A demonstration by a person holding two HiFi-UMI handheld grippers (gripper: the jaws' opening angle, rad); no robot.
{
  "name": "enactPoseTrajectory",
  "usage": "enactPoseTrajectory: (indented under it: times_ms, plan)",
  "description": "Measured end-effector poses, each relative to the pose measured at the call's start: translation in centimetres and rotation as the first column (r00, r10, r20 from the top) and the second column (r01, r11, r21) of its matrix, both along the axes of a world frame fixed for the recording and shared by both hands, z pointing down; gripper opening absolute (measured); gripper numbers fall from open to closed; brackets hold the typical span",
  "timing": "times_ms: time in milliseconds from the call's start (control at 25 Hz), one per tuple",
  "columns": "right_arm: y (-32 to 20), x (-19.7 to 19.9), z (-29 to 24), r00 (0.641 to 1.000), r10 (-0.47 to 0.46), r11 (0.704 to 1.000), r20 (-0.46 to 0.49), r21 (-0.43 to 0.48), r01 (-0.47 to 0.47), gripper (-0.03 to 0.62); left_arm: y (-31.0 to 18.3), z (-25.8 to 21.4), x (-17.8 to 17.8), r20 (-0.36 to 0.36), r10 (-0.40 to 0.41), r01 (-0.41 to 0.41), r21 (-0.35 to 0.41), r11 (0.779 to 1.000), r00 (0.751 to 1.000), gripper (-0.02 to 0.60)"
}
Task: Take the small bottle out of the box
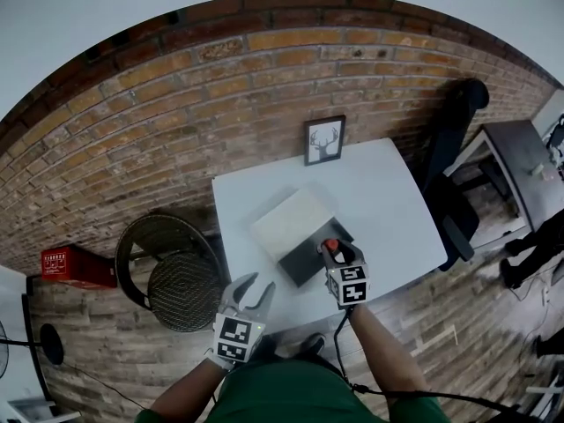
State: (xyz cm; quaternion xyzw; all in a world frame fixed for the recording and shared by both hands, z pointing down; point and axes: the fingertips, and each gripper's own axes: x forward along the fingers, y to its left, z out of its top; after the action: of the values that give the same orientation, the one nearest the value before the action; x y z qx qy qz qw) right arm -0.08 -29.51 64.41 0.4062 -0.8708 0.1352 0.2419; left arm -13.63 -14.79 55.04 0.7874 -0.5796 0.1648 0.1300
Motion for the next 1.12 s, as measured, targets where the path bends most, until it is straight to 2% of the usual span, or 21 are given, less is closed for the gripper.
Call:
enactPoseTrajectory:
  times_ms: [640, 1120]
  plan:
    - [3.1, 1.1, -7.8, 0.995, -0.044, 0.995, 0.092, 0.096, 0.035, 0.144, -1.7, -0.7, 3.3, -0.027, 0.058, -0.057, 0.041, 0.998, 0.998, 0.164]
    - [5.0, 3.9, -12.8, 0.986, -0.014, 0.987, 0.169, 0.16, -0.013, 0.144, -3.2, -1.9, 4.5, -0.051, 0.081, -0.078, 0.06, 0.995, 0.995, 0.164]
